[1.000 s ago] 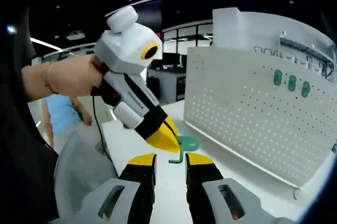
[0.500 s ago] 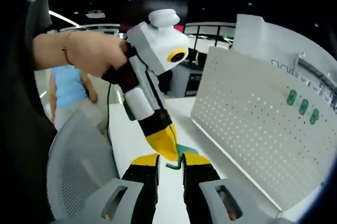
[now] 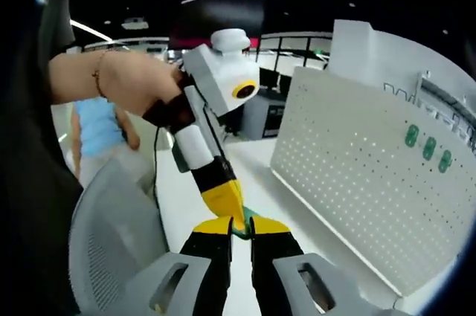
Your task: Insert the hook assembly into the mounting plate slot until the hook locks in place.
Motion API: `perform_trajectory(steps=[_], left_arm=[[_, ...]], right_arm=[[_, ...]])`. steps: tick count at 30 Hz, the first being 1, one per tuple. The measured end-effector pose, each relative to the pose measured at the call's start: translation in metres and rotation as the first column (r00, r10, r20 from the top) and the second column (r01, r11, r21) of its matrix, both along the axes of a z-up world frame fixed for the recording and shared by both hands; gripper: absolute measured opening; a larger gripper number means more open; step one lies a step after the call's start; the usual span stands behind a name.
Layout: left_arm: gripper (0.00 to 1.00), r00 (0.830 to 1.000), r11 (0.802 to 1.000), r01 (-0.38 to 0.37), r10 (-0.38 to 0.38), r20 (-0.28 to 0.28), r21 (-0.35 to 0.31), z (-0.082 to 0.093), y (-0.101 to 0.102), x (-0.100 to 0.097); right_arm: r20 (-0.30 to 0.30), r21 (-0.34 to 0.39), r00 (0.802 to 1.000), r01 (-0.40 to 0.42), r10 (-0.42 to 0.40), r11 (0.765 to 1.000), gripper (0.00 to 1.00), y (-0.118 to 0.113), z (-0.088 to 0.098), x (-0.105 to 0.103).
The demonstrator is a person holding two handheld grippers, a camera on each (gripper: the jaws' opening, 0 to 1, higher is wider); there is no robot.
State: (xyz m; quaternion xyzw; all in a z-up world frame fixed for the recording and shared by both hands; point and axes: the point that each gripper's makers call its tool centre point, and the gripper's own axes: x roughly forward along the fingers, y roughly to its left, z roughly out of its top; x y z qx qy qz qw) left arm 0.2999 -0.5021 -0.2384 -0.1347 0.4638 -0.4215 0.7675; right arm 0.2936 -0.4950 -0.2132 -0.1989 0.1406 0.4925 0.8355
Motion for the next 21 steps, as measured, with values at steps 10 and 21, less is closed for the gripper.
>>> perform_trajectory(steps=[10,21], left_arm=[[0.04,1.000,0.999,-0.014,0.013,-0.019,-0.035,0.0018,-0.0012,0.0001],[0.02,0.999,0.998,-0.044,0.045,0.019,-0.049,0.0004,-0.0103,0.0026]], right_arm=[[0.113,-0.130,0.992,-0.041,0.056,0.991,0.02,-0.0009,0.0020,0.0012],[0.053,-0.101,0.999,0.011,-0.006,0.995,0.00,-0.0079,0.0004,0.0092]])
